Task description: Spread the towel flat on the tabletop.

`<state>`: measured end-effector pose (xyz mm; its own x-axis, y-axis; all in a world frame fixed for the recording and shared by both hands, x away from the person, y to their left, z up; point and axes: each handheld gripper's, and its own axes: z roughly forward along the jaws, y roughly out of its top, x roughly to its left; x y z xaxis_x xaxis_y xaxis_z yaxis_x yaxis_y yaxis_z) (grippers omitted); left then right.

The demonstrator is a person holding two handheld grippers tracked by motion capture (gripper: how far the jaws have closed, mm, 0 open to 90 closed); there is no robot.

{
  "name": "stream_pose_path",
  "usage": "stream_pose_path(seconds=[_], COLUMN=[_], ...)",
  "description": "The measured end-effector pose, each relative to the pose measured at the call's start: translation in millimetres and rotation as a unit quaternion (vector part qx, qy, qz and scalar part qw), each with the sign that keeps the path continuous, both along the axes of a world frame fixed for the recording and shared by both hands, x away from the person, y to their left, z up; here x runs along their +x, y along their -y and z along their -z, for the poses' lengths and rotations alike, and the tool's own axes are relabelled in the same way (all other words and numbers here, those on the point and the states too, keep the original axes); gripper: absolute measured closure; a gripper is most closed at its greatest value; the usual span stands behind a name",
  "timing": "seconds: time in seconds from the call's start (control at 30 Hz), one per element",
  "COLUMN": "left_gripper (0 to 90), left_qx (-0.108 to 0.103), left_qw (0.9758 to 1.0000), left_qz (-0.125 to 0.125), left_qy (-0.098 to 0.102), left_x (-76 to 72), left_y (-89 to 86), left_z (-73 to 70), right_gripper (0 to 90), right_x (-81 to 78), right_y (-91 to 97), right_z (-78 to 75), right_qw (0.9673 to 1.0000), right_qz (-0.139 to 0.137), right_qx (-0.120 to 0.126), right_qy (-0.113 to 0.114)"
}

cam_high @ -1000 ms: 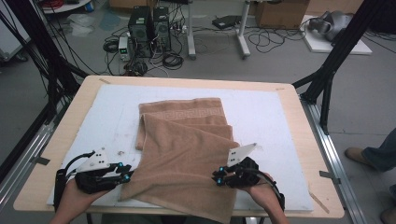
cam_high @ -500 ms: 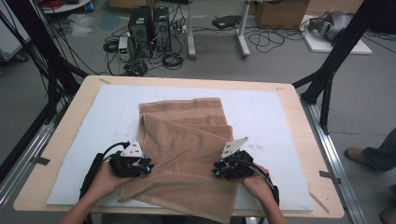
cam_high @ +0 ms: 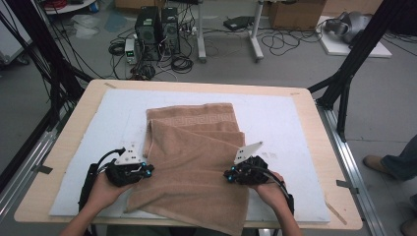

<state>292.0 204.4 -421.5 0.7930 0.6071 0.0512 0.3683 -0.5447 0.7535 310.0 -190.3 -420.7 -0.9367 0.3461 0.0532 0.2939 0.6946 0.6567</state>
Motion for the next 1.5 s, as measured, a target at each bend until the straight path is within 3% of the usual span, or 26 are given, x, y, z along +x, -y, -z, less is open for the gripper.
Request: stream_pose_path(seconds=[0.17, 0.23, 0.33, 0.43, 0.53, 0.63, 0.7, 0.77, 0.97, 1.07, 1.1, 1.17, 1.23, 1.3, 1.5], left_gripper=[85.9, 85.9, 84.6, 75.6, 65.6, 62.1, 61.4, 61.0, 61.2, 62.8, 63.8, 66.6, 78.9, 84.6, 86.7], left_qx=[0.001, -0.005, -0.015, -0.023, -0.022, -0.034, -0.038, -0.046, -0.010, -0.006, 0.002, -0.002, -0.006, -0.003, -0.019], left_qw=[0.9995, 0.9994, 0.9991, 0.9989, 0.9993, 0.9992, 0.9992, 0.9989, 0.9991, 0.9982, 0.9978, 0.9982, 0.9980, 0.9980, 0.9977], left_qz=[-0.028, -0.036, -0.040, -0.040, -0.030, -0.019, -0.005, 0.009, 0.032, 0.039, 0.043, 0.042, 0.042, 0.045, 0.047], left_qy=[0.012, 0.003, -0.007, -0.007, 0.006, 0.009, 0.010, 0.006, -0.026, -0.046, -0.050, -0.044, -0.048, -0.046, -0.044], left_x=[22.9, 32.6, 38.2, 33.9, 22.4, 10.7, 2.1, -4.9, -6.2, -3.7, -3.8, -4.0, -4.6, -6.8, -21.3], left_y=[7.3, 10.1, 9.3, 3.4, -3.1, -9.4, -12.8, -13.5, -2.6, 0.9, 2.9, 2.2, 1.3, 2.1, -5.7], left_z=[0.5, 6.9, 10.2, 3.2, -7.8, -16.5, -19.9, -18.9, 3.7, 13.0, 17.5, 18.0, 17.6, 17.0, 13.8], right_gripper=[85.2, 85.2, 84.6, 76.8, 70.9, 69.0, 68.4, 68.5, 68.7, 69.6, 71.6, 74.8, 81.1, 84.4, 85.5], right_x=[14.4, 19.5, 26.4, 25.7, 17.6, 6.6, -1.3, -6.9, -12.0, -10.3, -10.0, -8.5, -8.3, -9.0, -15.5], right_y=[-1.7, -1.1, -0.5, 1.8, 7.6, 13.9, 16.6, 16.0, 4.2, -0.3, -0.8, 0.8, 0.8, -0.5, 0.1], right_z=[-2.7, -1.3, 4.6, 2.1, -8.2, -18.6, -23.3, -23.6, -0.1, 11.5, 14.1, 14.9, 14.6, 14.5, 13.2], right_qw=[0.9998, 0.9994, 0.9991, 0.9989, 0.9986, 0.9982, 0.9983, 0.9988, 1.0000, 0.9998, 0.9999, 0.9998, 0.9999, 0.9999, 0.9995], right_qz=[0.020, 0.032, 0.041, 0.045, 0.050, 0.048, 0.042, 0.030, 0.006, 0.007, 0.008, 0.010, 0.007, 0.002, -0.016], right_qx=[-0.006, -0.011, -0.011, 0.000, 0.014, 0.028, 0.034, 0.033, 0.003, -0.009, -0.003, 0.003, 0.002, 0.000, 0.010], right_qy=[0.002, 0.006, -0.005, -0.008, 0.009, 0.024, 0.022, 0.021, -0.004, -0.015, -0.011, -0.015, -0.015, -0.012, -0.027])
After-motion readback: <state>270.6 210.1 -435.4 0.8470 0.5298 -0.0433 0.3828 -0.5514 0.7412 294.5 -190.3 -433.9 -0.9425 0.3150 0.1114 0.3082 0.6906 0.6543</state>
